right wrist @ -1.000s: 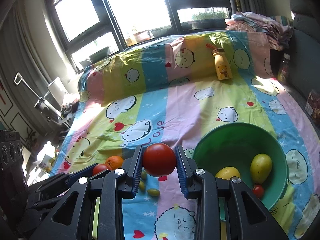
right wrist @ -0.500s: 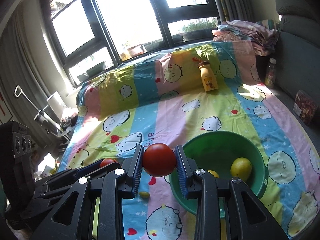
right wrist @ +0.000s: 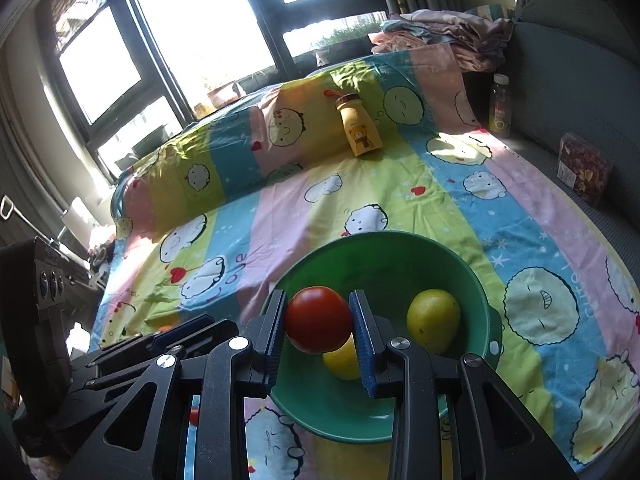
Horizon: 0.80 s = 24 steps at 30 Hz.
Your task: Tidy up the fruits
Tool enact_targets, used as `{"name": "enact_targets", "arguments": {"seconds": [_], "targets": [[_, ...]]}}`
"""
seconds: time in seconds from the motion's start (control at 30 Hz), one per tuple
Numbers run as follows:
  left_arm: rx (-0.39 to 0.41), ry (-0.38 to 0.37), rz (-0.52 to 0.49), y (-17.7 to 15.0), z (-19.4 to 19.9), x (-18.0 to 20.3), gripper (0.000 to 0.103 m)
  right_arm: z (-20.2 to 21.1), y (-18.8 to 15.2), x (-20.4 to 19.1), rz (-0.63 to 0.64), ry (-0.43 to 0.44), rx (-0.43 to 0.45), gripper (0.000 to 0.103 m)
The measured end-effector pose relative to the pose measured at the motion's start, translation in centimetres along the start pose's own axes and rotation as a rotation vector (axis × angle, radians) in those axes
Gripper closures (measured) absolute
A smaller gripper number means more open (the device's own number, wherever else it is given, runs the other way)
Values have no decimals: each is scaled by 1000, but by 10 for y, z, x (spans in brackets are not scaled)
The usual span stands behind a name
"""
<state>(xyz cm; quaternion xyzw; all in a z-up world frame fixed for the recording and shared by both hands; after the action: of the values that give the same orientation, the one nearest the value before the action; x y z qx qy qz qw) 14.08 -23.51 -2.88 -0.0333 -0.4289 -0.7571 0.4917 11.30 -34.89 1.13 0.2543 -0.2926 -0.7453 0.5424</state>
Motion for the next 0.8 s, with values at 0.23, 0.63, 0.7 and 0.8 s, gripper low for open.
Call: {"name": "enact_targets", "arguments": {"seconds": [0.23, 0.63, 0.7, 0.8], "targets": [[2, 89, -15, -18, 49, -47, 77, -13, -19, 2, 4, 16, -41, 70], [-44, 203, 159, -90, 98, -133, 60, -13, -41, -52, 93, 84, -72, 70], [-42, 215, 186, -96, 103, -144, 57, -13, -44, -59, 104, 92, -75, 70], [-49, 213, 203, -103, 100, -148, 51, -15, -47, -68, 116, 99, -86, 70]]}}
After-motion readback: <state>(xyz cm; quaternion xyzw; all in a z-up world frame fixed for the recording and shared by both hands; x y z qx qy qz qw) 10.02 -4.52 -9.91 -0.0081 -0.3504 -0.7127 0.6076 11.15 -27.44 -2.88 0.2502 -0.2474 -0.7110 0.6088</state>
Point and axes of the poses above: each gripper's, at about its wrist camera, not at the fingertips, and z roughly against the way its jaws point, x to its right, y to its top, the point moved 7 cm from there along -z, roughly the way its jaws point, and after that the axes turned 15 degrees about -y, right-handed, at the moved point
